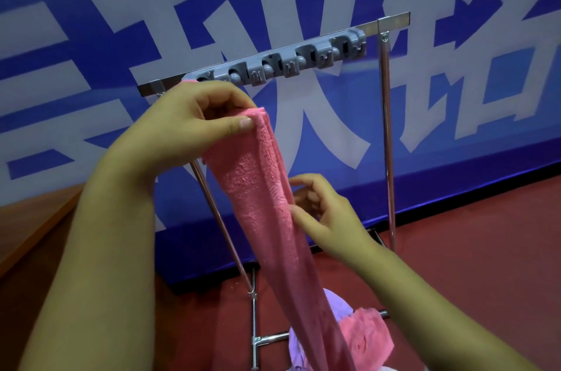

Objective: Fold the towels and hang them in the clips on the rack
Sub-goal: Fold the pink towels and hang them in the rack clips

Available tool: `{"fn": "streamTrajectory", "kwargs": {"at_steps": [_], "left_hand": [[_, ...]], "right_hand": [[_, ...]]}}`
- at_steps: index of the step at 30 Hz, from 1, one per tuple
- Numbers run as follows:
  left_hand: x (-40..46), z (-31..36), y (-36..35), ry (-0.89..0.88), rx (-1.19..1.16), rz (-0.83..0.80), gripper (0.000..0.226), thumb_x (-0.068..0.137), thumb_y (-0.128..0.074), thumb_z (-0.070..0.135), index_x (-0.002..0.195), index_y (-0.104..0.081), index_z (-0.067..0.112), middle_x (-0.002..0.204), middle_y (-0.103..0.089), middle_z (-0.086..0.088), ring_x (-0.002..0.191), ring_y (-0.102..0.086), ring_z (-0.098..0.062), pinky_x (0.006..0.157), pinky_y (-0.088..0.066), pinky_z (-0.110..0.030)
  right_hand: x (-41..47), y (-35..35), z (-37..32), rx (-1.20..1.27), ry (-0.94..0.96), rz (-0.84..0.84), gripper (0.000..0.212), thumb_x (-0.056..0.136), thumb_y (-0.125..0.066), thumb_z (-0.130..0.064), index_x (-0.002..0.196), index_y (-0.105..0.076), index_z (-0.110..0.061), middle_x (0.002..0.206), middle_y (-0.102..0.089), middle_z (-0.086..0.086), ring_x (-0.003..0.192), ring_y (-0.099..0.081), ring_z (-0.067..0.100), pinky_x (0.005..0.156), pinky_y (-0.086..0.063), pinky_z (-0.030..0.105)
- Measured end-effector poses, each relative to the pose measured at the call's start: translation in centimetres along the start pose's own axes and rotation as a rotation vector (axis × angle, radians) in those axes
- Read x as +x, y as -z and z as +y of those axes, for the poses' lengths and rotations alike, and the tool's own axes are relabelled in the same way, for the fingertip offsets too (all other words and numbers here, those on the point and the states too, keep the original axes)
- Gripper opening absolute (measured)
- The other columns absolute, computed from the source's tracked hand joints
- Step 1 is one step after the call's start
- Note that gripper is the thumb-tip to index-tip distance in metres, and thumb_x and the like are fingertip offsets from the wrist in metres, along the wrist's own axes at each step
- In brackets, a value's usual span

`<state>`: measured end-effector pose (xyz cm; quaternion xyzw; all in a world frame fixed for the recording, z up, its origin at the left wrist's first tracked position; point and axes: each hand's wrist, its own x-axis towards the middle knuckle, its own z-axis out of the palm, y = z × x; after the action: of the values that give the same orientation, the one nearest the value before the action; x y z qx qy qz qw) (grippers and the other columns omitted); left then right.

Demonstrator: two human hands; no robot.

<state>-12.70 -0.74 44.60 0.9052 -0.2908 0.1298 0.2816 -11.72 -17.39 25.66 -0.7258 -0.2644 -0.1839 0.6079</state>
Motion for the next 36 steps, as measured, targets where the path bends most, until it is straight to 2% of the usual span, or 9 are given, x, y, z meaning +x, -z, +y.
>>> {"fn": "streamTrajectory", "kwargs": {"at_steps": [5,8,11,15,20,23,27,32,36], "left_hand": [[-0.1,0.3,-0.1,0.005,-0.005,0.018,0.021,0.072,-0.059,0.044,0.086,-0.068,0.031,0.084,-0.069,0.007,0.079,-0.065,-0.006,0.064,-0.053,-0.02],[-0.1,0.2,0.2,0.016,-0.01,0.037,0.025,0.071,-0.06,0.046,0.089,-0.069,0.03,0.084,-0.07,0.005,0.083,-0.066,-0.012,0.071,-0.055,-0.029],[0.0,0.1,0.3,0.02,0.002,0.048,0.019,0.075,-0.061,0.043,0.088,-0.068,0.032,0.084,-0.069,0.007,0.083,-0.065,-0.012,0.07,-0.052,-0.028],[0.3,0.2,0.2,0.018,-0.022,0.098,0.01,0.081,-0.062,0.036,0.088,-0.067,0.032,0.084,-0.067,0.009,0.081,-0.062,-0.007,0.066,-0.047,-0.023],[1.2,0.4,0.3,0.008,-0.007,0.228,0.005,0.088,-0.061,0.029,0.086,-0.064,0.033,0.089,-0.063,0.008,0.088,-0.061,-0.012,0.072,-0.047,-0.027],[1.6,0.3,0.6,0.021,0.002,0.317,0.005,0.088,-0.062,0.028,0.091,-0.065,0.027,0.089,-0.063,0.007,0.088,-0.061,-0.013,0.076,-0.052,-0.032],[1.9,0.2,0.8,0.034,0.008,0.344,0.009,0.087,-0.063,0.026,0.094,-0.066,0.022,0.088,-0.063,0.004,0.089,-0.061,-0.016,0.078,-0.052,-0.037],[2.0,0.4,1.0,0.036,0.018,0.331,0.009,0.087,-0.063,0.026,0.094,-0.067,0.021,0.086,-0.063,0.007,0.087,-0.061,-0.015,0.073,-0.051,-0.032],[2.1,0.4,1.3,0.032,0.024,0.348,0.007,0.086,-0.064,0.025,0.091,-0.067,0.021,0.081,-0.061,0.008,0.081,-0.059,-0.012,0.069,-0.047,-0.03]], "right_hand": [[-0.1,-0.8,-0.2,-0.115,0.031,0.053,0.05,0.082,-0.066,-0.015,0.105,-0.035,-0.047,0.089,-0.061,-0.017,0.084,-0.061,0.008,0.08,-0.051,0.028],[-0.5,-1.2,0.4,-0.151,-0.001,0.135,0.044,0.083,-0.062,-0.012,0.106,-0.035,-0.038,0.089,-0.055,-0.025,0.081,-0.058,0.011,0.077,-0.049,0.034],[-0.7,-1.1,1.1,-0.145,-0.027,0.18,0.033,0.085,-0.054,-0.015,0.112,-0.039,-0.026,0.094,-0.06,-0.016,0.079,-0.06,0.013,0.072,-0.048,0.024],[-0.7,-0.6,1.7,-0.059,-0.079,0.095,0.028,0.087,-0.047,-0.013,0.106,-0.037,-0.031,0.084,-0.066,-0.005,0.066,-0.055,0.005,0.062,-0.041,0.016],[-1.7,-0.7,4.4,-0.136,-0.201,-0.052,0.035,0.087,-0.049,-0.007,0.108,-0.04,-0.033,0.077,-0.064,-0.014,0.065,-0.057,0.002,0.063,-0.043,0.017],[-2.7,-1.4,6.1,-0.126,-0.175,0.061,0.044,0.087,-0.05,-0.005,0.11,-0.032,-0.038,0.097,-0.064,-0.01,0.082,-0.063,0.008,0.076,-0.05,0.026],[-3.2,-1.4,6.9,-0.216,0.016,0.22,0.029,0.086,-0.042,-0.006,0.095,-0.04,-0.033,0.106,-0.051,-0.012,0.092,-0.056,0.007,0.079,-0.043,0.013],[-3.1,-1.5,7.4,-0.193,0.054,0.112,0.023,0.076,-0.037,-0.012,0.085,-0.055,-0.022,0.092,-0.054,-0.007,0.084,-0.051,-0.001,0.073,-0.037,0.009],[-3.6,-1.4,7.7,-0.075,-0.077,-0.025,0.032,0.085,-0.049,-0.047,0.081,-0.062,-0.018,0.082,-0.055,-0.009,0.08,-0.054,0.006,0.074,-0.042,0.019]]}}
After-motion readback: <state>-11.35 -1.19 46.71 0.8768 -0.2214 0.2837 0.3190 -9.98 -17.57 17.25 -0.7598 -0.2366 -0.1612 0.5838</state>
